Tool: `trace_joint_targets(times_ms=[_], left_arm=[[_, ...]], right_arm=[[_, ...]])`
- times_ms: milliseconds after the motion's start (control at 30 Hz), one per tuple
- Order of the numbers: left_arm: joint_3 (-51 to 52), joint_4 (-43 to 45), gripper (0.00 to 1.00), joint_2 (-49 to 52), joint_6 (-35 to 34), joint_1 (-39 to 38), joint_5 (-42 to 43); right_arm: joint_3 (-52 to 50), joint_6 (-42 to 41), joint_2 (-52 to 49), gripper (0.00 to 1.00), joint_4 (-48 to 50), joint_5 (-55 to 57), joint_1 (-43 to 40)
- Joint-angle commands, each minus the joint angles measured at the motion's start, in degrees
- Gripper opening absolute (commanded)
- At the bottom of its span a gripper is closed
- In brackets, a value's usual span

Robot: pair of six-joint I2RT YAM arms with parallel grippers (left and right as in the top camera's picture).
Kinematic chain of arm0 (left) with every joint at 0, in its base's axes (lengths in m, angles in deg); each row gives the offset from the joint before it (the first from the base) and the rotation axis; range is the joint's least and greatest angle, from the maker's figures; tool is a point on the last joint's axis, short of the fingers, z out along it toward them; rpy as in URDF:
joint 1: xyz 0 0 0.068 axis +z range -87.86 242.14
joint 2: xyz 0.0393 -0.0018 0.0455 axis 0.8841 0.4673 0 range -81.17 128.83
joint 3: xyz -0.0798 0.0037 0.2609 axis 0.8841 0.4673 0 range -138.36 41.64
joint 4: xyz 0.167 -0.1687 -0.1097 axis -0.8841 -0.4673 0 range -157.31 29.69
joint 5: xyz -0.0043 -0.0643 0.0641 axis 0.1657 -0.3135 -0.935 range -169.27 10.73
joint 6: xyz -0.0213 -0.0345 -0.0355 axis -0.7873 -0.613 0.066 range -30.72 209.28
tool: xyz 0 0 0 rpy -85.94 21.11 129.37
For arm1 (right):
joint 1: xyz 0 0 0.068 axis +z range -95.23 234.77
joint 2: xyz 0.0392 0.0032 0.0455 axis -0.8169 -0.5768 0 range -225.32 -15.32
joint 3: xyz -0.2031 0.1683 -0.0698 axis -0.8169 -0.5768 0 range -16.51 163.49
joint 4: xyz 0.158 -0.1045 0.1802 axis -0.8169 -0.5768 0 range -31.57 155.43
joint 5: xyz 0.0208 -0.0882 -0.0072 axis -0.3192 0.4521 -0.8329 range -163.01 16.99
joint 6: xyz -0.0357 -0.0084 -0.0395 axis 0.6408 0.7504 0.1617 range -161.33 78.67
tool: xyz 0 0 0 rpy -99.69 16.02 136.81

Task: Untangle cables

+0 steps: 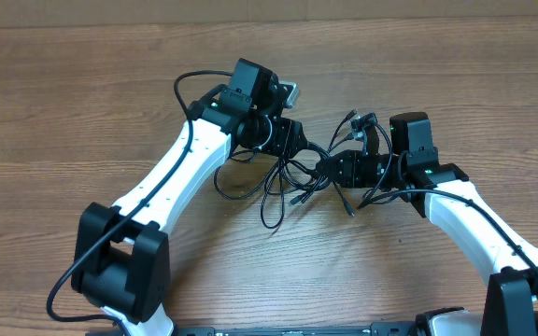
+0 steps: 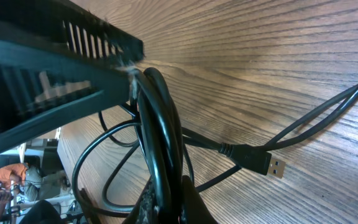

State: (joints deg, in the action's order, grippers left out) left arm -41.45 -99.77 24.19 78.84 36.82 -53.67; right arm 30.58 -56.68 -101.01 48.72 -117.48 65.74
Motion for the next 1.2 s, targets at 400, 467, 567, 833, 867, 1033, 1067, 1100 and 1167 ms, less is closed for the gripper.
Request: trace_joint_targets(times_ms=[400, 467, 567, 833, 867, 1033, 1067, 1100, 1167], left_arm=[[-0.26, -6.71, 0.26, 1.42, 4.52, -0.22, 1.42], [-0.26, -6.73, 0.27, 1.42, 4.7, -0.22, 1.29], [-0.26, -6.71, 0.34, 1.44, 4.74, -0.22, 1.11], [0.59, -6.56, 0.51, 2.43, 5.29, -0.22, -2.23], [0.59, -6.56, 0.51, 2.73, 5.64, -0.24, -2.21], [0.59, -6.19, 0.49, 3.3, 5.77, -0.35, -2.16], [0.59, -5.97, 0.49, 3.3, 5.79, -0.39, -1.99], [0.59, -5.73, 0.49, 3.3, 5.77, -0.52, -1.97], [0.59, -5.64, 0.49, 3.32, 5.79, -0.96, -2.05]], right_arm=[[0.98, 0.42, 0.28, 0.04, 0.09, 1.97, 0.28], [0.98, 0.42, 0.28, 0.04, 0.11, 1.97, 0.28], [0.98, 0.39, 0.28, 0.04, 0.07, 1.92, 0.28], [0.98, 0.42, 0.28, 0.04, -0.11, 1.73, 0.28], [0.98, 0.42, 0.28, 0.04, -0.09, 1.73, 0.28], [0.98, 0.39, 0.28, 0.04, -0.09, 1.36, 0.28], [0.98, 0.39, 0.28, 0.04, -0.09, 1.27, 0.28], [0.98, 0.39, 0.28, 0.04, -0.09, 1.27, 0.28], [0.98, 0.39, 0.28, 0.04, -0.09, 1.27, 0.28]])
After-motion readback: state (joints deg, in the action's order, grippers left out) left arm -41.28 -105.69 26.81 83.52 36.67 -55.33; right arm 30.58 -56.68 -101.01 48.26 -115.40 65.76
